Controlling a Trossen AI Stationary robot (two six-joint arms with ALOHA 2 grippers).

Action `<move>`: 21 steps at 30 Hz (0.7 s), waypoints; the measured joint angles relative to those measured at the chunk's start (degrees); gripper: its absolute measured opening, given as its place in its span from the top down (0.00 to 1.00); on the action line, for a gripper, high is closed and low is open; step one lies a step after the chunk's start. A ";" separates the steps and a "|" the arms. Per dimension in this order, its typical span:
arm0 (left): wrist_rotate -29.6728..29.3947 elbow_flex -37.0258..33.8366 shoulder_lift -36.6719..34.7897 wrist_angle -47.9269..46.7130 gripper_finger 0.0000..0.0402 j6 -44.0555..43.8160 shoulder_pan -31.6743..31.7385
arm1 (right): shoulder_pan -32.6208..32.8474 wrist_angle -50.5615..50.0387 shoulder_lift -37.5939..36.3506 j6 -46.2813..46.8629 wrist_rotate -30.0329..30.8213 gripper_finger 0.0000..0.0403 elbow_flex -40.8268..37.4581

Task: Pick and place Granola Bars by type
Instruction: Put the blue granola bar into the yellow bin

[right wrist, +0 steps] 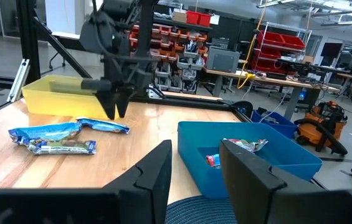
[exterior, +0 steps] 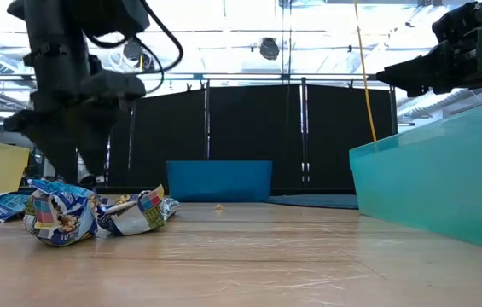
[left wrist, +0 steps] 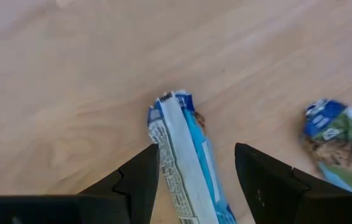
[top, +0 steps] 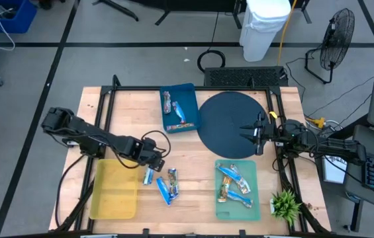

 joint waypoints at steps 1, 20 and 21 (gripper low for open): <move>0.91 -0.07 0.82 0.04 0.47 0.05 0.00 | -0.01 0.00 0.00 0.00 0.00 0.69 0.00; 5.24 0.13 8.53 2.94 0.54 2.98 1.66 | -0.01 -0.17 0.00 0.01 0.00 0.69 0.00; 5.11 0.04 8.55 3.16 0.57 3.01 1.66 | 0.00 -0.17 0.00 0.01 0.00 0.69 0.00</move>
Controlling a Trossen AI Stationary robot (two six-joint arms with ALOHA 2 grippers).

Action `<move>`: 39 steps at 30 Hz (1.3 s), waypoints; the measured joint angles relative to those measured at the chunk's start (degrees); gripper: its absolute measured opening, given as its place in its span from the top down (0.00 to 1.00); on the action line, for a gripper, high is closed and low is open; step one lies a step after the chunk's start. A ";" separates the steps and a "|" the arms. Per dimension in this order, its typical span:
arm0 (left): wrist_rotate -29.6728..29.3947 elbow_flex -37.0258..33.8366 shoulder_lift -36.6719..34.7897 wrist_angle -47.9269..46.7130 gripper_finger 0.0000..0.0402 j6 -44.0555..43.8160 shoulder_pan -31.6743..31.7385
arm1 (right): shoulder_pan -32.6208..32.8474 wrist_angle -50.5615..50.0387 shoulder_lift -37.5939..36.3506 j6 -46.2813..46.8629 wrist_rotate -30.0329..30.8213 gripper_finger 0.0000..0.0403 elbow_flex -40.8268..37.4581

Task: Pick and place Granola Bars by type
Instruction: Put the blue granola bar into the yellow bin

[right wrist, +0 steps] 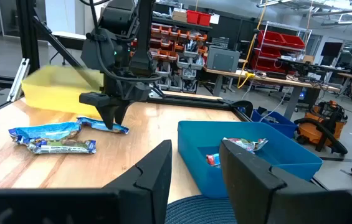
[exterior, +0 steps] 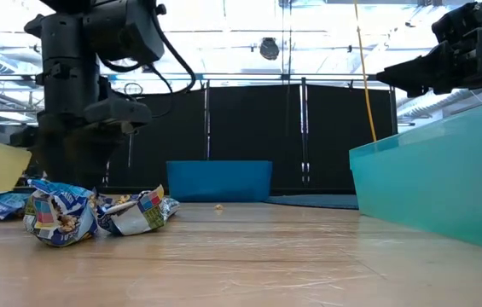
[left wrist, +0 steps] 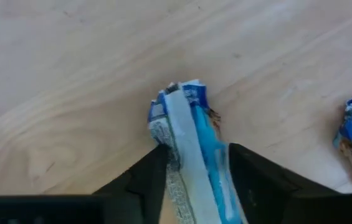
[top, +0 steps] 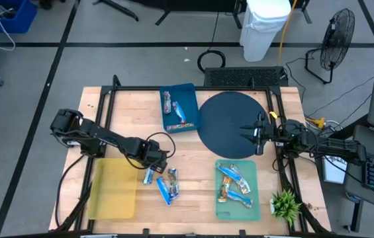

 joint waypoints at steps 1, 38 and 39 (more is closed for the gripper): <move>-0.27 -0.09 0.04 0.32 0.61 -0.03 -0.02 | 0.00 0.00 0.00 0.00 0.00 0.69 0.00; -6.45 37.20 -0.72 -50.13 0.97 -13.65 -12.91 | -0.02 0.00 0.00 0.00 0.00 0.69 0.00; -5.51 37.17 -0.72 -51.39 0.97 -17.16 -14.39 | -0.01 0.00 0.00 0.01 0.00 0.69 0.00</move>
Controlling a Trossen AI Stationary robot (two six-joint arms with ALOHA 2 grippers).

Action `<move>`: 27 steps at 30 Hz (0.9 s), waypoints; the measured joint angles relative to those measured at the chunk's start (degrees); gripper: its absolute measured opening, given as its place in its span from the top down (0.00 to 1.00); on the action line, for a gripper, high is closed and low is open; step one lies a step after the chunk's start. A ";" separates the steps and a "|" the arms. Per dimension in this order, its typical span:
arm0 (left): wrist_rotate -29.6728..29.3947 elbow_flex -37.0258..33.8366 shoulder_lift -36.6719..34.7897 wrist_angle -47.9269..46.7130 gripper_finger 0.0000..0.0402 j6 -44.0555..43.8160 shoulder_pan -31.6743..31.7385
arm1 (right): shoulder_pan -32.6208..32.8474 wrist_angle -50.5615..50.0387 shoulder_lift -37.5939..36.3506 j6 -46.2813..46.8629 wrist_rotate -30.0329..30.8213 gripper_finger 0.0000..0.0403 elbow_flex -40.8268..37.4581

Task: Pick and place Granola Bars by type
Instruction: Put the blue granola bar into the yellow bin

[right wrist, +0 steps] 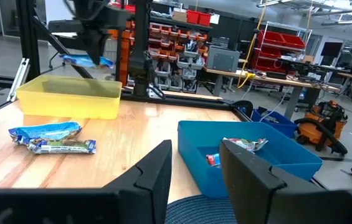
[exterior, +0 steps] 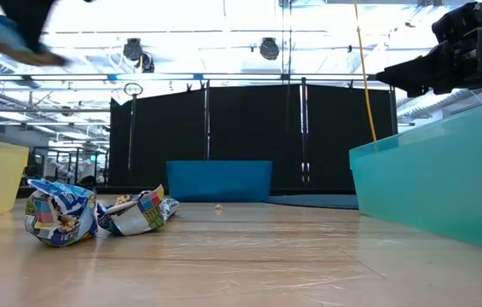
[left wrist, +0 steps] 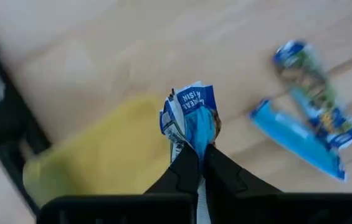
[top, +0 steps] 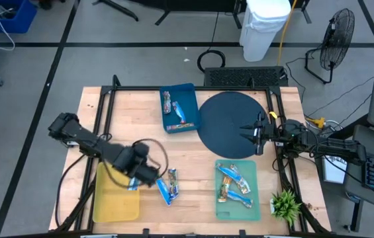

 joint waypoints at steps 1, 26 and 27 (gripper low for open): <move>0.96 -0.27 0.00 -1.15 0.98 -3.72 -1.56 | 0.01 0.00 0.00 -0.01 0.00 0.69 0.00; 14.20 -7.16 0.00 0.67 0.75 -40.79 -19.67 | 0.01 0.00 0.00 -0.01 0.00 0.69 0.00; 13.84 -7.16 0.00 0.64 0.74 -40.80 -19.66 | -0.01 0.00 0.00 -0.02 0.00 0.69 0.00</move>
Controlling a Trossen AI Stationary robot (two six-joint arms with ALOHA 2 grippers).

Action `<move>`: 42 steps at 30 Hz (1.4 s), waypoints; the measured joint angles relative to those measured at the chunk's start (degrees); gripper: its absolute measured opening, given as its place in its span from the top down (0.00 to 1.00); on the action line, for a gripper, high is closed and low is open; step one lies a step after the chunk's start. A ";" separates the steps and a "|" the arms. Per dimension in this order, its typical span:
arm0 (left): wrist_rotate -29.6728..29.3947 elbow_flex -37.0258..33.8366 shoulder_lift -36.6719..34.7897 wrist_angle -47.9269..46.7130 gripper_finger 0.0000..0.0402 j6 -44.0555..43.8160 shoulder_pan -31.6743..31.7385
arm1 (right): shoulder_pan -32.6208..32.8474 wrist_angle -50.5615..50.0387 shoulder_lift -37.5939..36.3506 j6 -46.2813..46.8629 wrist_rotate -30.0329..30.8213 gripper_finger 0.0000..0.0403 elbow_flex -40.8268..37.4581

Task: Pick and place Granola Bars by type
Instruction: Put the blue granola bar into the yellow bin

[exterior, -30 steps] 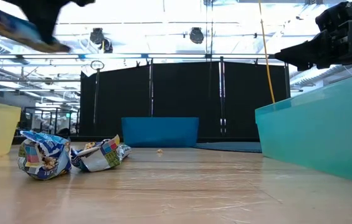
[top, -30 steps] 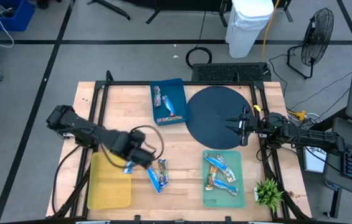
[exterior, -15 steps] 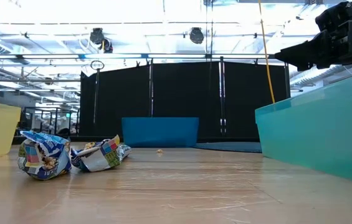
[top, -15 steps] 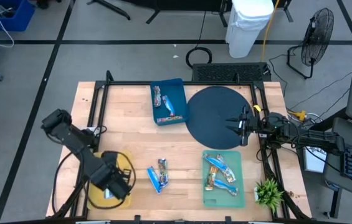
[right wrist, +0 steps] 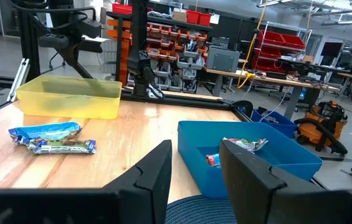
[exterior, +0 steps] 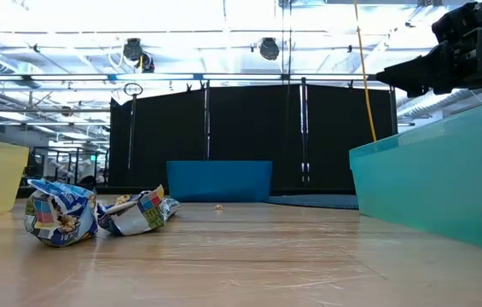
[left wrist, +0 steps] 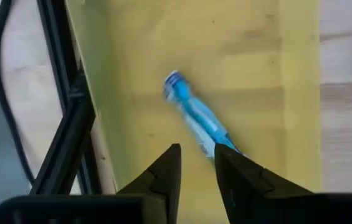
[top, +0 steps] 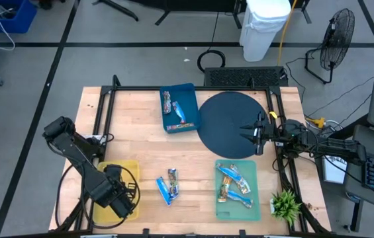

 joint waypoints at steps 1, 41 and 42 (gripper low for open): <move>-0.86 0.00 0.00 0.02 0.74 0.04 -0.02 | 0.02 0.00 0.00 0.02 0.00 0.69 0.00; -33.73 -29.79 -13.23 86.68 0.74 111.56 30.90 | 0.01 0.06 0.00 0.02 0.00 0.69 0.00; -28.96 -32.78 -14.37 90.25 0.74 109.88 31.98 | 0.02 0.11 0.00 0.02 0.00 0.69 0.00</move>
